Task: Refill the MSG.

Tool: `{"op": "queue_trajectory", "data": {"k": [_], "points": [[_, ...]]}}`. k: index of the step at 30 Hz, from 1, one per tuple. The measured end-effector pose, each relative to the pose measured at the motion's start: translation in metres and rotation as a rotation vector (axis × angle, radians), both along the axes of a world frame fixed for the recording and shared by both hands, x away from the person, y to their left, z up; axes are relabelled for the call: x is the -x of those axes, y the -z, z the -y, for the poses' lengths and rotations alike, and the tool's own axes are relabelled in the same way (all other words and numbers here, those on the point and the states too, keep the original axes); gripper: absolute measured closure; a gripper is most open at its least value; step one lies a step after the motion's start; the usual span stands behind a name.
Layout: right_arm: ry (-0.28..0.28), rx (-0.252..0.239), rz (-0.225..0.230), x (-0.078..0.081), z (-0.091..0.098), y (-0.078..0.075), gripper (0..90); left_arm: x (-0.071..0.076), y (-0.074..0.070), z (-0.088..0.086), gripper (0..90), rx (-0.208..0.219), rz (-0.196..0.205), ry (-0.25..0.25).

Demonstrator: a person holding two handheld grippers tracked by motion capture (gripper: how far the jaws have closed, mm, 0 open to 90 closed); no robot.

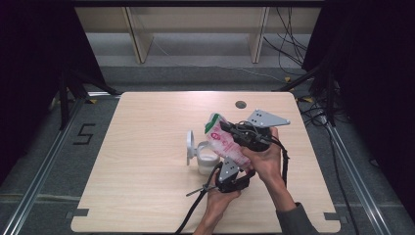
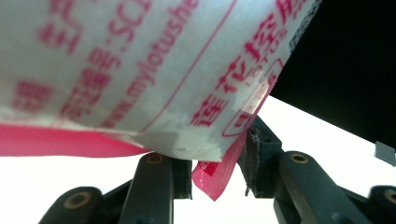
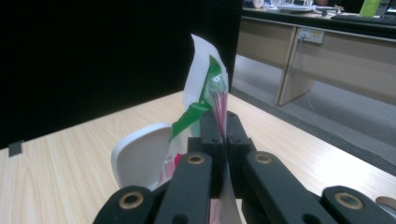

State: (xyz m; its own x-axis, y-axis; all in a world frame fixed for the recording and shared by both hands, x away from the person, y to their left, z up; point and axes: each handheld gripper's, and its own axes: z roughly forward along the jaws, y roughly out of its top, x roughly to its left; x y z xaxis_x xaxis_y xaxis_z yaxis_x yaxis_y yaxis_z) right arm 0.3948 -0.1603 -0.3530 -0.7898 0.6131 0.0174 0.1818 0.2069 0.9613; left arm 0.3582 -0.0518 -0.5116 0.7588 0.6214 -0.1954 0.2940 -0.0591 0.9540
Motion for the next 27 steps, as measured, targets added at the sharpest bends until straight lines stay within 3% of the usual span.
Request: {"op": "queue_trajectory", "data": {"k": [3, 5, 7, 9, 10, 13, 14, 15, 16, 17, 22, 26, 27], "points": [[-0.006, -0.006, 0.027, 0.0, 0.005, -0.002, 90.0, 0.0, -0.001, -0.003, 63.8, -0.014, -0.01, -0.001], [0.006, -0.032, 0.012, 0.001, 0.009, -0.003, 90.0, -0.001, 0.0, -0.005, 62.0, 0.001, -0.017, 0.006], [0.012, -0.048, 0.005, 0.001, 0.016, -0.003, 90.0, 0.001, -0.001, -0.008, 56.4, -0.018, -0.04, 0.016], [0.018, -0.06, 0.002, 0.001, 0.021, -0.003, 90.0, 0.002, 0.0, -0.011, 55.5, -0.025, -0.039, 0.022], [0.001, -0.099, -0.02, 0.002, 0.025, -0.001, 90.0, 0.003, 0.0, -0.013, 54.4, -0.024, -0.044, 0.012], [0.007, -0.126, -0.04, 0.002, 0.032, 0.002, 90.0, 0.005, -0.001, -0.018, 49.7, -0.05, -0.051, -0.003], [-0.002, -0.129, -0.024, 0.001, 0.033, 0.003, 90.0, 0.005, -0.001, -0.02, 49.0, -0.059, -0.052, -0.005], [-0.002, -0.138, -0.041, 0.002, 0.034, 0.004, 90.0, 0.004, 0.0, -0.022, 47.4, -0.04, -0.062, 0.011], [0.006, -0.14, -0.029, 0.0, 0.036, 0.005, 90.0, 0.004, -0.001, -0.024, 44.6, -0.044, -0.077, 0.015], [0.002, -0.16, -0.053, 0.0, 0.037, 0.006, 90.0, 0.004, -0.001, -0.027, 42.8, -0.045, -0.094, 0.012], [0.012, -0.171, -0.028, -0.002, 0.04, 0.011, 90.0, 0.01, -0.001, -0.035, 39.7, -0.038, -0.095, 0.01], [0.024, -0.169, -0.035, -0.001, 0.047, 0.012, 90.0, 0.024, -0.002, -0.046, 37.9, -0.068, -0.085, 0.004], [0.023, -0.154, -0.011, -0.004, 0.05, 0.014, 90.0, 0.026, -0.002, -0.049, 37.2, -0.073, -0.087, 0.007]]}}
